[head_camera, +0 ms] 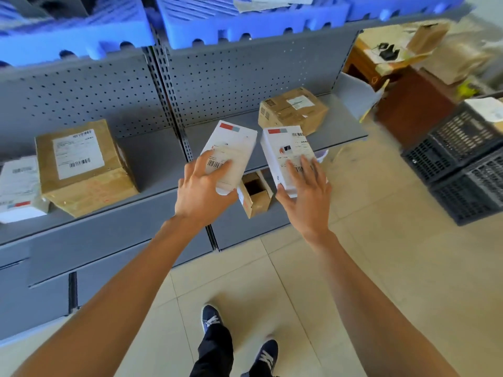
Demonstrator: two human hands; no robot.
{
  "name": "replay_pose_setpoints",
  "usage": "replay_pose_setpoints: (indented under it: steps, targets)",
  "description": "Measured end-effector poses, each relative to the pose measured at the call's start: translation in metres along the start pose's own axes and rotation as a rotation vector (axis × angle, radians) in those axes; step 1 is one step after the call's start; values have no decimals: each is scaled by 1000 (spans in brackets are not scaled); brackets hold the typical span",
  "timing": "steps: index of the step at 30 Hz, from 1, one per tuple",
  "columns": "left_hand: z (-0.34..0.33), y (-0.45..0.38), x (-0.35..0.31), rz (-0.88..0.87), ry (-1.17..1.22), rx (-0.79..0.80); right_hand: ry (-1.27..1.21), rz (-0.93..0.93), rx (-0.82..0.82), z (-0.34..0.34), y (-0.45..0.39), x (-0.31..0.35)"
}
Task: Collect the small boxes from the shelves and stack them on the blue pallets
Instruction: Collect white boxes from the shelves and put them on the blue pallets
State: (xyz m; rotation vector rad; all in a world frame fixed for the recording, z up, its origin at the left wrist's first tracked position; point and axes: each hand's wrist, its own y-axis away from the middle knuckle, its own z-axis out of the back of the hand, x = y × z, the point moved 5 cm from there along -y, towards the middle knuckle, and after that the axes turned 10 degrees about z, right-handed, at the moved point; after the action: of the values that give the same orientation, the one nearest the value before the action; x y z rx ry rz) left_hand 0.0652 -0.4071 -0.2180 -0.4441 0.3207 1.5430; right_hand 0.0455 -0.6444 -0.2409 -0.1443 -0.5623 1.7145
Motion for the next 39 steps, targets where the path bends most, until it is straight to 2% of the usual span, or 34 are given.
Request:
replay_pose_setpoints:
  steps: [9, 17, 29, 39]
  targets:
    - [42, 65, -101, -117, 19, -67, 0, -59, -146, 127, 42, -45]
    - [85, 96, -161, -190, -8, -130, 25, -32, -191, 207, 48, -62]
    - [155, 102, -197, -185, -19, -297, -6, 81, -213, 268, 13, -51]
    - [209, 56, -203, -77, 6, -390, -82, 157, -254, 288, -63, -17]
